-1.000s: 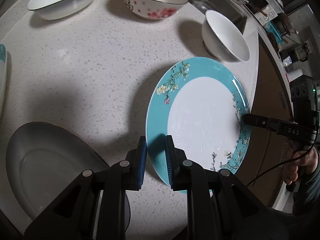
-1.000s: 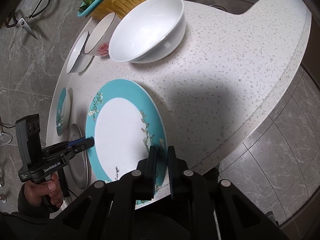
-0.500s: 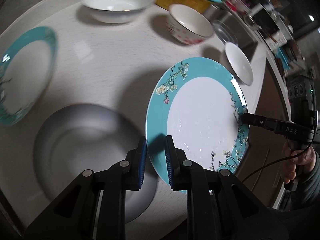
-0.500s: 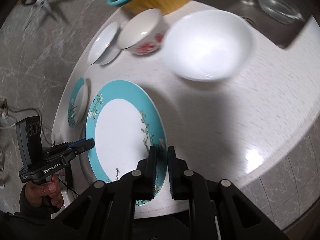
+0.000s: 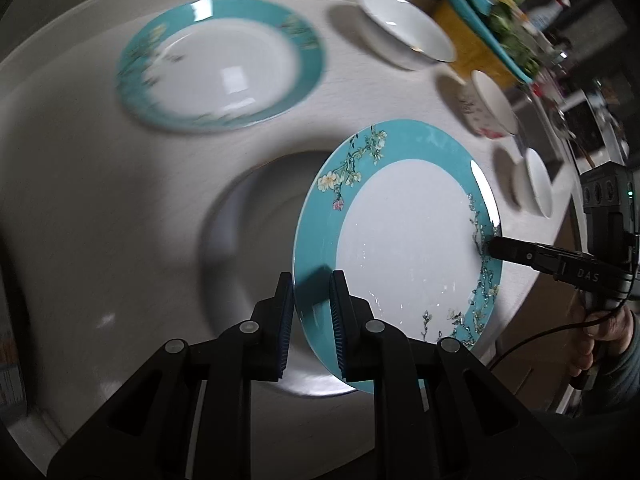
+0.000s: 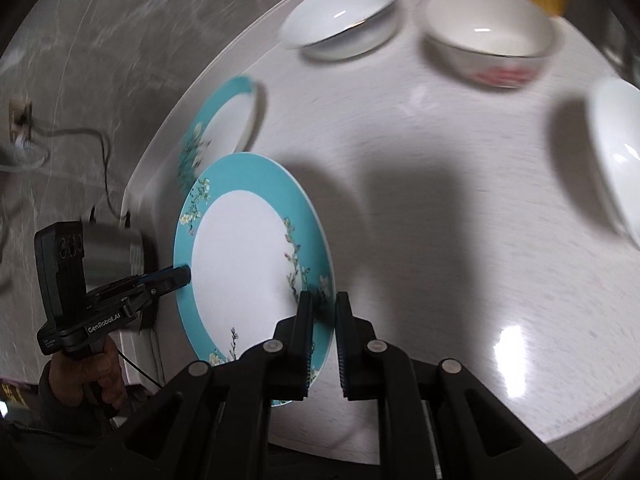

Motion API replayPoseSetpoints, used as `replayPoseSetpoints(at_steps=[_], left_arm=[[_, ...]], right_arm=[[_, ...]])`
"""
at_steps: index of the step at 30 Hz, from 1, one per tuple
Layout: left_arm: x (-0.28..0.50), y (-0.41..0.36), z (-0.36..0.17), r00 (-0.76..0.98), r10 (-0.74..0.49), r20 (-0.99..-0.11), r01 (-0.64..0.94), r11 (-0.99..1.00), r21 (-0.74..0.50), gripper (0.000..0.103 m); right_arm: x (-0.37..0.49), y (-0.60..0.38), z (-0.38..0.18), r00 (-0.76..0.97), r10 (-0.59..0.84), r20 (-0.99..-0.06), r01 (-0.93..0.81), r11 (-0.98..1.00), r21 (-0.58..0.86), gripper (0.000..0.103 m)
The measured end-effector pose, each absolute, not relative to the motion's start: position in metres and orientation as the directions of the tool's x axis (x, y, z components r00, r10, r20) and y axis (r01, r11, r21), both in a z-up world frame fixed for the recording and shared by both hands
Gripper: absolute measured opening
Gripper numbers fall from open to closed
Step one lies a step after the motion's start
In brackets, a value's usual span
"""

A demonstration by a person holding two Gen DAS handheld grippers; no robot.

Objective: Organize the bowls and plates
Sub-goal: 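Lift the large teal plate with both grippers and lower it onto the grey plate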

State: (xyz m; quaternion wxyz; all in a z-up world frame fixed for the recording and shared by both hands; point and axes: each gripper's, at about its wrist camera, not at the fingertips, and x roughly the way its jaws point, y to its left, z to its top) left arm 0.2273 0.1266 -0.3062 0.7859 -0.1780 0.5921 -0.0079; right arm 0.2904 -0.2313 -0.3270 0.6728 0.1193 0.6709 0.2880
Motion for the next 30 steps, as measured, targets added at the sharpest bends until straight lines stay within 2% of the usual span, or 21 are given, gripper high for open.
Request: replayPoseSetpoints(at_steps=[7,21,30], left_arm=[[0.204,0.151,-0.33,0.299,-0.204,-0.932,-0.263,0.921,-0.286,0.016],[0.217,0.139,-0.36,0.291,-0.17,-0.941,-0.249,0.937,-0.246,0.017],[0.22,0.116,-0.356,0.304,-0.02,-0.953,-0.211,0.974,-0.088,0.02]], right_arm=[[0.29,-0.188,-0.341,-0.109,0.514,-0.851,-0.29,0.802,0.522,0.013],[0.28,-0.166,-0.355,-0.087,0.419,-0.904,-0.349,0.837,0.421,0.014],[0.273,-0.153,-0.355,-0.046,0.347,-0.937,-0.403,0.852,0.335,0.017]])
